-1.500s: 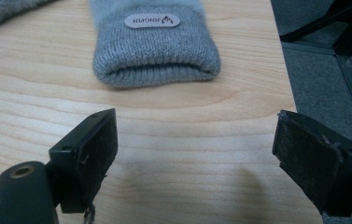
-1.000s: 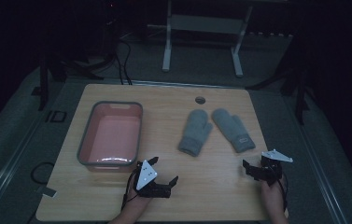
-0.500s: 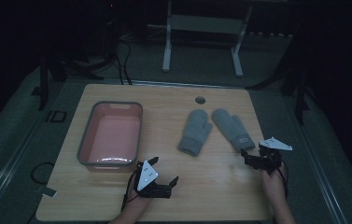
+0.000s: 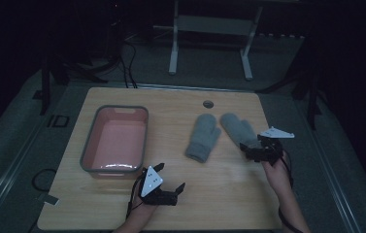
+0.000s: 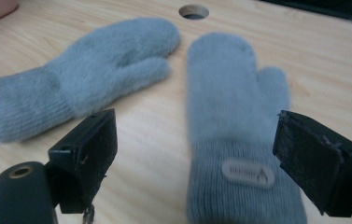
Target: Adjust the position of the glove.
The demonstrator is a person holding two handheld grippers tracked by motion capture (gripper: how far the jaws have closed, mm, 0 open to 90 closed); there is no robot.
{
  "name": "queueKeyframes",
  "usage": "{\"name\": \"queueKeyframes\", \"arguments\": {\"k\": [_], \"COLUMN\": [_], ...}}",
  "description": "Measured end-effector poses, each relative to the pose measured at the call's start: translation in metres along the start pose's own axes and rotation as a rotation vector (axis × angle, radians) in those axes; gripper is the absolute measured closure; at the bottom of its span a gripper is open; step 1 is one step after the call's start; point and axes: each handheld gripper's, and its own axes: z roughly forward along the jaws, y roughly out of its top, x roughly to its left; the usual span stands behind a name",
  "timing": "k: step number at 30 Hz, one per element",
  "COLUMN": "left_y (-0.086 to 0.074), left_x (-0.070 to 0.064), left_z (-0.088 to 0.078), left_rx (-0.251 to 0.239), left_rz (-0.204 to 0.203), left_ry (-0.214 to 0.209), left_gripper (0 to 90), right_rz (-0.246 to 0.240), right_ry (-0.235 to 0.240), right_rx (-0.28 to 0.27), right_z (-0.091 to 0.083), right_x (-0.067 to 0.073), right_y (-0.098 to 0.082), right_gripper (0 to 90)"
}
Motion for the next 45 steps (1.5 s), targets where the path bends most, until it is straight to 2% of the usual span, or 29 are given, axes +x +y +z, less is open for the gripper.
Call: {"name": "queueKeyframes", "arguments": {"k": [2, 3, 7, 8, 9, 14, 20, 26, 32, 34, 36, 40, 42, 45], "left_y": [0.000, 0.000, 0.000, 0.000, 0.000, 0.000, 0.000, 0.000, 0.000, 0.000, 0.000, 0.000, 0.000, 0.000], "left_x": [0.000, 0.000, 0.000, -0.001, -0.001, -0.002, -0.002, -0.002, -0.001, -0.001, -0.001, -0.001, -0.001, -0.001], "left_z": [0.000, 0.000, 0.000, 0.000, 0.000, 0.000, 0.000, 0.000, 0.000, 0.000, 0.000, 0.000, 0.000, 0.000], "left_rx": [0.001, 0.001, 0.002, 0.003, 0.003, 0.001, 0.001, 0.000, 0.000, 0.000, 0.001, 0.000, 0.000, 0.000], "left_rz": [0.001, 0.002, 0.005, 0.010, 0.012, 0.014, 0.016, 0.015, 0.008, 0.008, 0.008, 0.009, 0.010, 0.009], "left_ry": [0.001, 0.000, 0.001, 0.003, 0.003, 0.002, 0.002, 0.003, -0.001, -0.001, 0.001, 0.002, 0.002, 0.002], "left_gripper": [1.0, 1.0, 1.0, 1.0, 1.0, 1.0, 1.0, 1.0, 1.0, 1.0, 1.0, 1.0, 1.0, 1.0], "right_rz": [-0.008, -0.005, -0.022, -0.029, -0.048, -0.086, -0.105, -0.153, -0.176, -0.180, -0.173, -0.201, -0.223, -0.208], "right_ry": [0.030, 0.066, 0.082, 0.095, 0.137, 0.187, 0.203, 0.224, 0.253, 0.250, 0.271, 0.263, 0.261, 0.271], "right_rx": [0.001, -0.006, -0.001, 0.002, 0.010, 0.035, 0.077, 0.098, 0.151, 0.163, 0.168, 0.198, 0.217, 0.221], "right_z": [0.006, 0.011, 0.018, 0.020, 0.029, 0.049, 0.076, 0.102, 0.128, 0.134, 0.139, 0.147, 0.150, 0.153], "right_x": [0.003, 0.005, 0.009, 0.010, 0.014, 0.023, 0.030, 0.044, 0.054, 0.057, 0.058, 0.063, 0.064, 0.064], "right_y": [0.007, 0.012, 0.018, 0.020, 0.025, 0.033, 0.038, 0.044, 0.052, 0.054, 0.056, 0.055, 0.053, 0.052], "right_gripper": [13.3, 13.5, 13.9, 14.1, 14.2, 15.4, 20.6, 28.6, 32.6, 32.9, 33.2, 33.8, 36.8, 44.4]}}
